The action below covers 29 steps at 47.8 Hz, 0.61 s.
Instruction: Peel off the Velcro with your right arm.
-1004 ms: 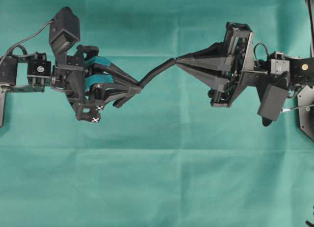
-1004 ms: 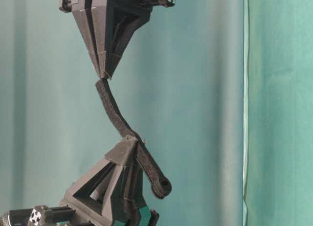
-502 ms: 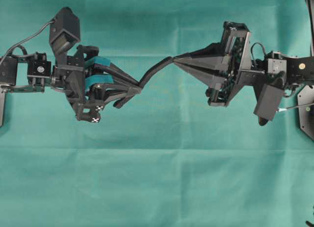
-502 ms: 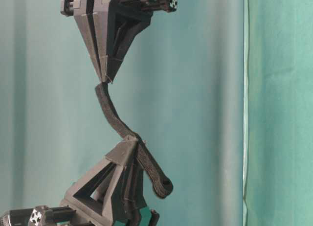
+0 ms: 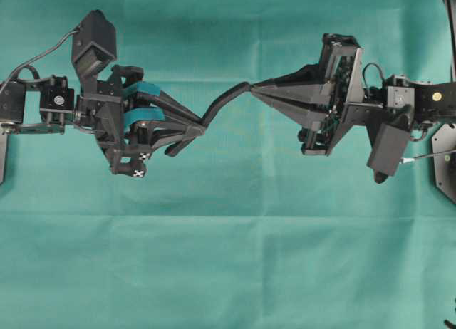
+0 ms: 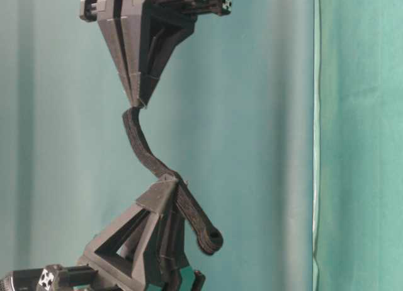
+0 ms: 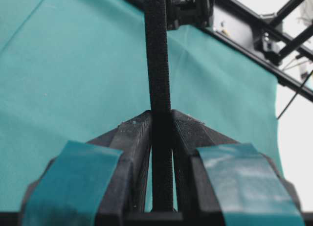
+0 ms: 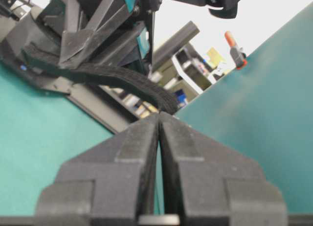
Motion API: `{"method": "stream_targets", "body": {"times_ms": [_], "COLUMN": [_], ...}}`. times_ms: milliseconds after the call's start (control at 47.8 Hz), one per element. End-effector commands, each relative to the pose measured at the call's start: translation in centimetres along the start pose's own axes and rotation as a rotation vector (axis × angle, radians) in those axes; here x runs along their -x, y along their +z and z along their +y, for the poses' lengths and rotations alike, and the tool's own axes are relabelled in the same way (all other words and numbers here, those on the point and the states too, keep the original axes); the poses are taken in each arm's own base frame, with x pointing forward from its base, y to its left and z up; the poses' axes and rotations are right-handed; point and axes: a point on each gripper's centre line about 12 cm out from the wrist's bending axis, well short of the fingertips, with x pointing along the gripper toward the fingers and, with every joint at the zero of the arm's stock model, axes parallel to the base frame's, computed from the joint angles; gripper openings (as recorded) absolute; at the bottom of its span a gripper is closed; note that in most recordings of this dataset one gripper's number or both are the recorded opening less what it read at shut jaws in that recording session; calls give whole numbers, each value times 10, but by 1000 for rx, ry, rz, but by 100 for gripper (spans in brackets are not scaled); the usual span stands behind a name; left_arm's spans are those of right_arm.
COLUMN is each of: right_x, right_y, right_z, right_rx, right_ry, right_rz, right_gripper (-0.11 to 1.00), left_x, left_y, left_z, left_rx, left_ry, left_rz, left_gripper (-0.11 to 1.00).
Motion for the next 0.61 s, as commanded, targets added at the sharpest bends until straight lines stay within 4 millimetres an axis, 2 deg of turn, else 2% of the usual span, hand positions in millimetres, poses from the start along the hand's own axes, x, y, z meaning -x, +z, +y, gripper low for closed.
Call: {"method": "stream_targets", "body": {"times_ms": [0,586], "right_x": [-6,-12], "right_y": [7,7], "right_z": [-4,-5], "right_rx": [1,0], "right_ry": [-15,-24], "right_rz": [-31,-46], "right_gripper": [-9,-9], "left_x": [2,3], "left_y": [12,11], "left_z": [-4,-3], "left_rx": [6,5], "left_ry": [-13,-12], "left_rz": [-40,-38], "left_gripper": [10,10]}}
